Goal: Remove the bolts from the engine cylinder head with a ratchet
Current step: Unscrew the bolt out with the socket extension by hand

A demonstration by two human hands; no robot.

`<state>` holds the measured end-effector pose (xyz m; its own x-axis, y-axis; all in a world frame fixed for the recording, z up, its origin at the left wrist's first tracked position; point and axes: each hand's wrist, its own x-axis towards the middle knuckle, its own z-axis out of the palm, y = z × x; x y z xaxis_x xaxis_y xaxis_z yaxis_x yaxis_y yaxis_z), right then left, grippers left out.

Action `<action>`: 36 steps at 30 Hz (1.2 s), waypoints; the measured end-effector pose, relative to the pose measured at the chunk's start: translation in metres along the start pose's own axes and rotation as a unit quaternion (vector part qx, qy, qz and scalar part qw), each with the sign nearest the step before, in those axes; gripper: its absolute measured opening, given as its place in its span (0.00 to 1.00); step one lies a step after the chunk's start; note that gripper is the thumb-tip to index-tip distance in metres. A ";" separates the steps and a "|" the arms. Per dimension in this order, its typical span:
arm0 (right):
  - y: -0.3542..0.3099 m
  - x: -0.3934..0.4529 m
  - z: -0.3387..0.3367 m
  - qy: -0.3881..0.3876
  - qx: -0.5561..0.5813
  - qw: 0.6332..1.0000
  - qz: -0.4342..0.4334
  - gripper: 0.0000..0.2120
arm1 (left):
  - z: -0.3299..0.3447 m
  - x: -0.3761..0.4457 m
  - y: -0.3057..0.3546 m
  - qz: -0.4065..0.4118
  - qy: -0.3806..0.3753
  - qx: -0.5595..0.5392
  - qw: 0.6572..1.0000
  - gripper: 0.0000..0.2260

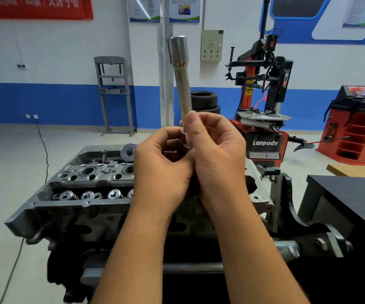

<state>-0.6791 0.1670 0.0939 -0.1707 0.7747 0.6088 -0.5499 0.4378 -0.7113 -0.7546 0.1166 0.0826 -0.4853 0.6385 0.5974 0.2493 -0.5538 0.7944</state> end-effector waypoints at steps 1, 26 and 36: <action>0.000 -0.001 -0.001 -0.002 -0.002 1.000 -0.009 0.09 | -0.001 0.000 0.000 0.005 -0.013 0.003 1.000 0.08; -0.004 0.000 0.000 0.017 0.004 1.000 -0.008 0.20 | -0.007 -0.001 0.007 -0.031 -0.178 0.011 0.983 0.14; -0.006 -0.002 0.002 -0.015 0.048 0.998 0.029 0.17 | 0.000 -0.004 0.005 0.004 -0.045 0.072 0.996 0.12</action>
<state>-0.6772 0.1619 0.0975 -0.2273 0.7829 0.5791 -0.6148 0.3459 -0.7088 -0.7512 0.1116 0.0849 -0.4074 0.6835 0.6057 0.3735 -0.4806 0.7934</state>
